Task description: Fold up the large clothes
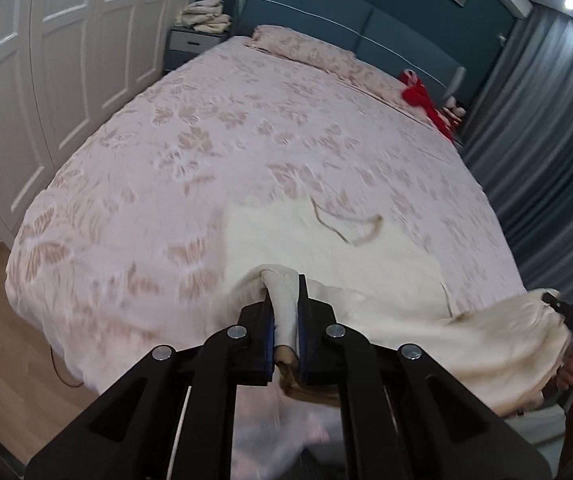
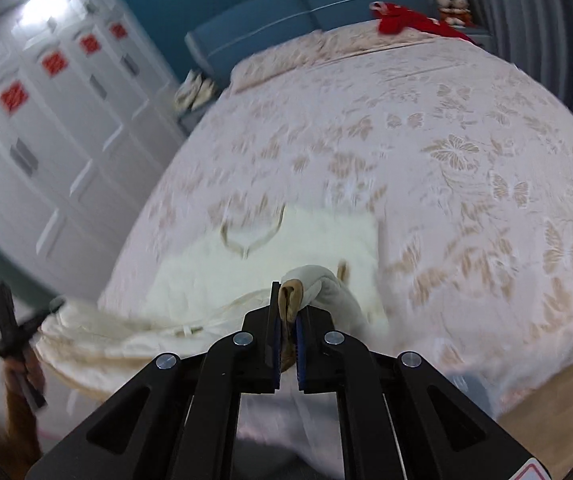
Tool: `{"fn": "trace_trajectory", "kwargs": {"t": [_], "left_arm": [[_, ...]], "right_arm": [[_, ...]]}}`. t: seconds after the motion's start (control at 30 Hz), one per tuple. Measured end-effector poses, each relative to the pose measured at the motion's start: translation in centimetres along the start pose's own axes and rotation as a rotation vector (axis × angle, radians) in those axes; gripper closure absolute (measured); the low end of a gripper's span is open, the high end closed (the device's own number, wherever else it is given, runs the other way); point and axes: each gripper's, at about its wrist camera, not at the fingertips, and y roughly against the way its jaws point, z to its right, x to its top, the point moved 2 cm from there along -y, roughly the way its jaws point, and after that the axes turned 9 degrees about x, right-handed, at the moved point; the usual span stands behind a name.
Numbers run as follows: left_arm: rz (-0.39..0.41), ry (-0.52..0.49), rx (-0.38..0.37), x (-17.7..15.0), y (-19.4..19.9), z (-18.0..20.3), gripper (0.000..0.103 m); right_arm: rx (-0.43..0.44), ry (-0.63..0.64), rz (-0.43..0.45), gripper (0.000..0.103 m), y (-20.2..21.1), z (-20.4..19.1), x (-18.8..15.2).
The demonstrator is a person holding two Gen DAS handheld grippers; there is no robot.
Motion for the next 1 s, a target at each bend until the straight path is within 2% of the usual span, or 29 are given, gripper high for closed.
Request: {"fn": "trace_trajectory", "kwargs": {"t": [0.1,0.23,0.5,0.6,0.8,1.0], "left_arm": [[-0.008,-0.001,0.046,2.2,-4.2,0.3,0.096],[-0.038,-0.022,0.129,3.9,-10.4,1.0,0.095],[-0.096,-0.036,0.257,3.9,-19.6,1.6,0.095],[-0.118,-0.038,0.279,3.5,-22.1,1.5,0.095],[-0.145,-0.055,0.31,2.9,-25.6,1.6,0.094],[-0.153,-0.083,0.344,2.0,-28.0,2.0,0.093]], "right_arm": [[0.02,-0.09,0.041,0.098,-3.6,2.6,1.6],[-0.023,-0.154,0.052,0.098,-8.7,5.5,2.4],[-0.113,-0.185,0.07,0.098,-15.3,8.1,2.6],[-0.141,-0.179,0.065,0.098,-17.2,8.8,2.6],[-0.155,-0.251,0.06,0.098,-20.1,11.0,2.1],[-0.213,-0.254,0.028,0.098,-23.0,12.2,0.8]]}}
